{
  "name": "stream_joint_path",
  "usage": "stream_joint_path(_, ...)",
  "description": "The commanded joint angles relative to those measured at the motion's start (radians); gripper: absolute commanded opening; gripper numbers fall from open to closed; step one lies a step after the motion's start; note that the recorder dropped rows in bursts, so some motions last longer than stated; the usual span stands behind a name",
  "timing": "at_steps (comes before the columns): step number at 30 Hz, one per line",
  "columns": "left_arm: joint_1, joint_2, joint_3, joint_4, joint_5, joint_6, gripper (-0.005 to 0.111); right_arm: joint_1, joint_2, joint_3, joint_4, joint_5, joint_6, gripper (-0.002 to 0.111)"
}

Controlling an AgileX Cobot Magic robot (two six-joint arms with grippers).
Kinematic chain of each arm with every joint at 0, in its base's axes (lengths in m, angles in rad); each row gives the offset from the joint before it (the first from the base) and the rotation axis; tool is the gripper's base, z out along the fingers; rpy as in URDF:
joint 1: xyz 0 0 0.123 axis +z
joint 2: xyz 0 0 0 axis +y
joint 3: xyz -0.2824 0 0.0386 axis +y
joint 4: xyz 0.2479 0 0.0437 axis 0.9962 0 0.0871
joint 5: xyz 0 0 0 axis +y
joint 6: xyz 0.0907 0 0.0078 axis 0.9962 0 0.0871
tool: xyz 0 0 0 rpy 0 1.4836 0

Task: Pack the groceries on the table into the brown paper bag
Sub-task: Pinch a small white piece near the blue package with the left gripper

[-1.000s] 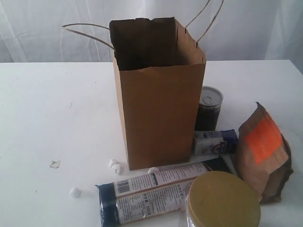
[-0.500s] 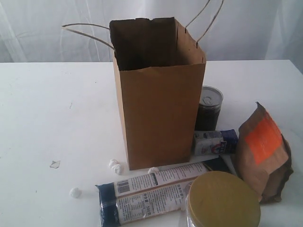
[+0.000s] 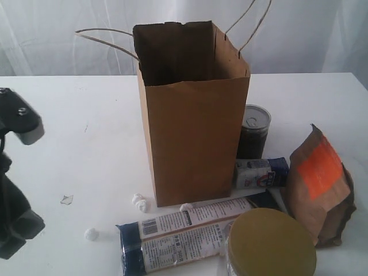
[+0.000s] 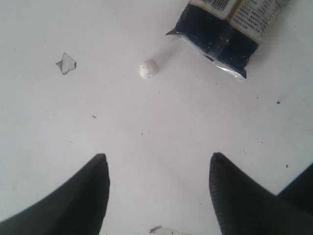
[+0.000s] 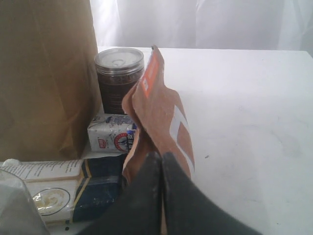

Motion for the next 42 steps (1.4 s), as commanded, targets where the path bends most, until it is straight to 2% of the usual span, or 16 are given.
stream_joint_path(1,-0.007,0.091,-0.048,-0.046,0.013,0.079,0.063,-0.006,-0.006,0.005,-0.004,-0.006,-0.001,0.0)
stream_joint_path(9,-0.007,0.17,-0.054,-0.082,-0.018,0.126,0.063,-0.006,-0.006,0.005,-0.004,-0.006,-0.001,0.0)
stream_joint_path(13,-0.007,0.19,-0.054,-0.082,-0.069,0.126,0.063,-0.006,-0.006,0.005,-0.004,-0.006,-0.001,0.0)
stream_joint_path(20,0.031,0.283,-0.017,-0.087,-0.149,0.126,0.063,-0.006,-0.006,0.005,-0.004,-0.006,-0.001,0.0)
stream_joint_path(27,0.033,0.386,0.051,-0.091,-0.246,0.126,0.063,-0.006,-0.006,0.005,-0.004,-0.006,-0.001,0.0)
stream_joint_path(35,0.033,0.439,0.057,-0.097,-0.359,0.124,0.063,-0.006,-0.006,0.005,-0.003,-0.006,-0.001,0.0)
stream_joint_path(42,0.033,0.486,0.057,-0.1,-0.39,0.12,0.063,-0.006,-0.006,0.005,-0.003,-0.006,0.014,0.0)
